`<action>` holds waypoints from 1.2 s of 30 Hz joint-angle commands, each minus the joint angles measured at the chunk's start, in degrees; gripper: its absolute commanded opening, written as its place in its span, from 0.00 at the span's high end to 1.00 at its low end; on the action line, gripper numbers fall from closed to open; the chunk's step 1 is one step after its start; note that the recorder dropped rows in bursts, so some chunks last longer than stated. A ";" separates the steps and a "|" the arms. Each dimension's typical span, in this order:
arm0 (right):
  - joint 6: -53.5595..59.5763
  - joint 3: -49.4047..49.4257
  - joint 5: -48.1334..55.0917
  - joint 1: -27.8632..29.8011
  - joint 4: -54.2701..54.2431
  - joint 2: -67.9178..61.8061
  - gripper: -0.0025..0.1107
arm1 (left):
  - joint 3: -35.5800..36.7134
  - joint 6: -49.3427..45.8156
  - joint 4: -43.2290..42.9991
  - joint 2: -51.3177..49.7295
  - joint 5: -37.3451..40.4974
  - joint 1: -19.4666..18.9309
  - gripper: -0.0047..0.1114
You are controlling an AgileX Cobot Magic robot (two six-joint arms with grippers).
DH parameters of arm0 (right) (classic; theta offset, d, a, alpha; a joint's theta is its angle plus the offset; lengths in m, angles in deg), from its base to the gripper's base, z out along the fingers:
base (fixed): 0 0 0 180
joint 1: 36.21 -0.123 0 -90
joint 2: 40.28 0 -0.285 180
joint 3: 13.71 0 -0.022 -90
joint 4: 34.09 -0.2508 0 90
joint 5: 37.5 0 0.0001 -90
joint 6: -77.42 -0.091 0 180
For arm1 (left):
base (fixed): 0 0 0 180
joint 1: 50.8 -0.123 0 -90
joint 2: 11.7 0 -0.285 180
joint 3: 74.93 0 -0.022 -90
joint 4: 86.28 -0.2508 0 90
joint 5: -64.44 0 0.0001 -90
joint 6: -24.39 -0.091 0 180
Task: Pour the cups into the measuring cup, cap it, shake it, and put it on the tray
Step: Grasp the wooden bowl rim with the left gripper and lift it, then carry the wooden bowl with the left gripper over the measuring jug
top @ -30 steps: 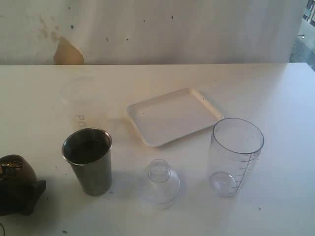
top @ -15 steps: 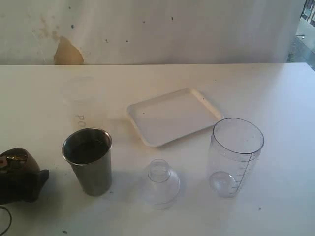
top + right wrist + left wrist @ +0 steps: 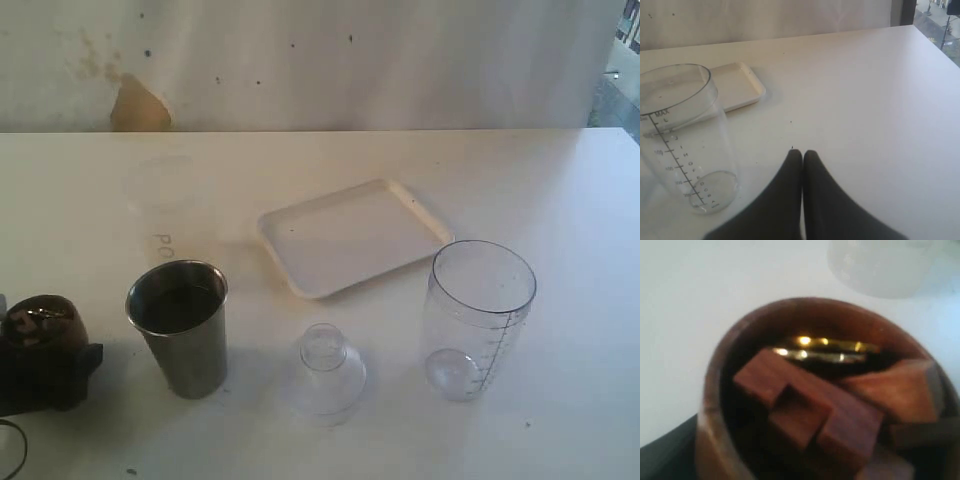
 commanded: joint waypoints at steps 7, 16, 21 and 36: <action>-0.19 0.31 -0.11 0.28 0.28 0.29 0.98 | -0.14 0.86 -5.25 0.07 1.26 0.10 0.96; -0.19 0.31 -0.11 0.28 0.28 0.29 0.98 | -0.14 0.17 3.61 3.53 -11.26 0.10 0.96; -0.19 0.31 -0.11 0.28 0.28 0.29 0.98 | -1.50 0.90 4.26 12.91 -11.02 0.10 0.96; -0.19 0.31 -0.11 0.28 0.28 0.29 0.98 | -27.12 29.20 -16.94 33.22 38.61 13.71 0.96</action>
